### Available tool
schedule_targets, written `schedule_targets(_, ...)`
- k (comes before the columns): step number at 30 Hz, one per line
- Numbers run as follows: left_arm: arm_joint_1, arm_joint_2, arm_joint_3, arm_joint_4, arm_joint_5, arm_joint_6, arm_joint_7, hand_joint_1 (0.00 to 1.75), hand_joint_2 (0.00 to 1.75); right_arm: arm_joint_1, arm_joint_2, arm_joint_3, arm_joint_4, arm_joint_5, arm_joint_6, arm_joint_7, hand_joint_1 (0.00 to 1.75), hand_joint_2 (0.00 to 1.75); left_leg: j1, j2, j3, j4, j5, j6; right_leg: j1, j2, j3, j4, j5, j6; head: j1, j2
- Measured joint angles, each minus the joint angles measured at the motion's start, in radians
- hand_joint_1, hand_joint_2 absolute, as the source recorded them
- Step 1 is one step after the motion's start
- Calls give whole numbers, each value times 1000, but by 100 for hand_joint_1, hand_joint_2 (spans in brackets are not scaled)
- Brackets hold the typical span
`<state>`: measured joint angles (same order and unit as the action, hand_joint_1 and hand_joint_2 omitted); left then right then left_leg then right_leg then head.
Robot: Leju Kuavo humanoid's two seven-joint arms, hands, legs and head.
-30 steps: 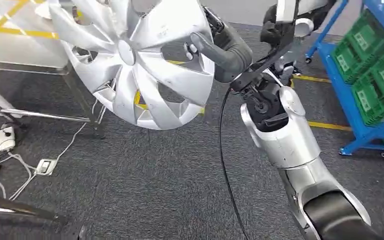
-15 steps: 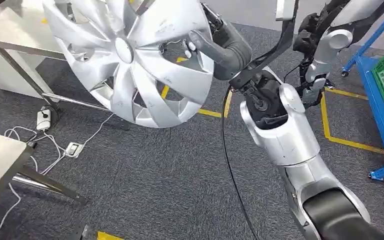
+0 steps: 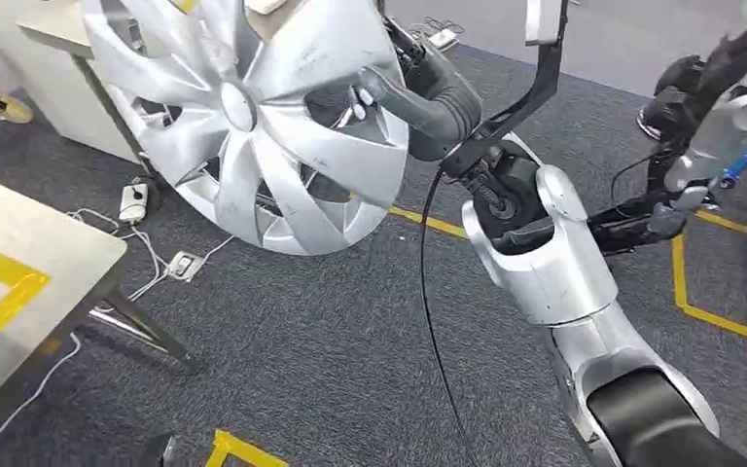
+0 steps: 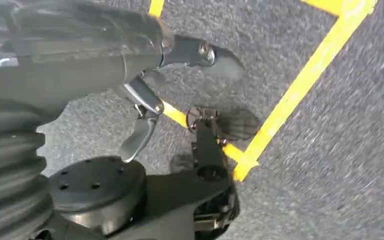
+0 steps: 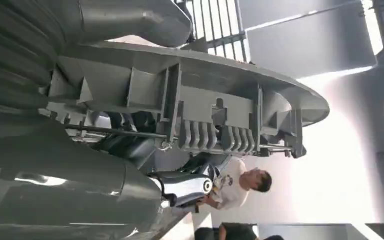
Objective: Take the parts from the cabinet and place them on the table.
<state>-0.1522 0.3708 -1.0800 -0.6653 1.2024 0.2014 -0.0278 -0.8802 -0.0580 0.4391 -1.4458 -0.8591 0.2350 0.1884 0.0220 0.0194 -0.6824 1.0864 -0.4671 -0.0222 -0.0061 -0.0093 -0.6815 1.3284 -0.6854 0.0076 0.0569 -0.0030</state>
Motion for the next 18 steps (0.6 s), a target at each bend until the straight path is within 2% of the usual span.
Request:
schedule_targets(1,0,0,0,4,-2,-5,0,0,175,3,0,0,2,0,5,0,175,175,-5,-12,0,0,1,3,3,1,-18,33,0,-7,3,0)
schedule_targets(2,0,0,0,10,-3,-8,1,0,175,7,-2,0,3,0,7,0,175,175,-10,-27,0,0,3,5,10,4,-14,15,25,-19,2,0)
schedule_targets(3,0,-1,0,13,-4,-10,1,0,175,7,-3,0,5,0,8,0,175,175,-13,-43,-1,-1,5,8,19,11,10,-45,68,-32,4,0)
schedule_targets(4,0,-1,-1,15,-5,-11,2,0,175,6,-5,0,6,0,10,0,175,175,-14,-56,-1,-2,7,12,29,21,47,-129,114,-45,5,0)
schedule_targets(5,0,-2,-1,17,-5,-13,2,0,175,3,-6,0,6,0,11,0,175,175,-14,-69,0,-5,11,16,40,45,90,-224,158,-62,5,0)
schedule_targets(6,0,-6,-1,18,-6,-13,2,0,175,0,-6,0,6,0,12,-1,175,175,-12,-79,-1,-8,16,15,42,71,111,-269,152,-76,2,0)
schedule_targets(7,0,-8,-1,19,-6,-13,2,0,175,-2,-6,0,6,0,13,-2,175,175,-8,-93,-4,-13,23,9,41,66,112,-281,160,-75,-2,0)
schedule_targets(8,0,-8,-1,22,-6,-13,2,0,175,-4,-6,0,7,0,13,-3,175,175,-3,-104,-8,-17,30,2,46,60,114,-283,163,-77,6,0)
schedule_targets(10,1,-10,-2,26,-6,-13,3,0,175,-7,-6,0,7,0,14,-3,175,175,-3,-128,-6,-37,46,-8,45,43,126,-310,174,-86,13,0)
schedule_targets(11,2,-8,-3,27,-6,-13,3,0,175,-7,-6,1,8,0,14,-3,175,175,-7,-97,-11,-31,39,-4,33,24,142,-350,196,-77,15,0)
schedule_targets(12,2,-7,-3,29,-6,-13,3,0,175,-7,-5,3,8,0,14,-4,175,175,-15,-36,-22,-15,15,-9,34,16,147,-367,206,-70,8,0)
schedule_targets(13,0,-6,-3,32,-6,-13,2,0,175,-11,-6,2,8,0,14,-6,175,175,-12,-18,-43,32,-23,-15,33,8,146,-374,213,-68,2,0)
schedule_targets(14,-1,-6,-3,35,-6,-13,2,0,175,-11,-6,2,8,0,15,-8,175,175,-8,-17,-73,108,-64,-23,31,-5,144,-374,214,-65,-3,0)
schedule_targets(15,0,-6,-4,37,-5,-15,-2,0,175,-7,-6,3,9,0,15,-8,175,175,-2,-18,-99,176,-92,-31,28,-16,143,-372,213,-64,-8,0)
schedule_targets(16,0,-6,-4,39,-3,-16,-4,0,175,-3,-6,4,12,-1,15,-8,175,175,2,-18,-112,214,-102,-40,26,-26,141,-370,212,-60,-12,0)
schedule_targets(17,1,-8,-4,42,-3,-15,-5,0,175,1,-6,6,13,-2,12,-7,175,175,8,-17,-104,209,-89,-48,20,-35,140,-367,210,-54,-18,0)
schedule_targets(18,1,-10,-5,42,-5,-9,-6,0,175,5,-6,6,13,-6,8,-1,175,175,13,-13,-74,161,-58,-58,14,-45,139,-360,206,-45,-23,0)
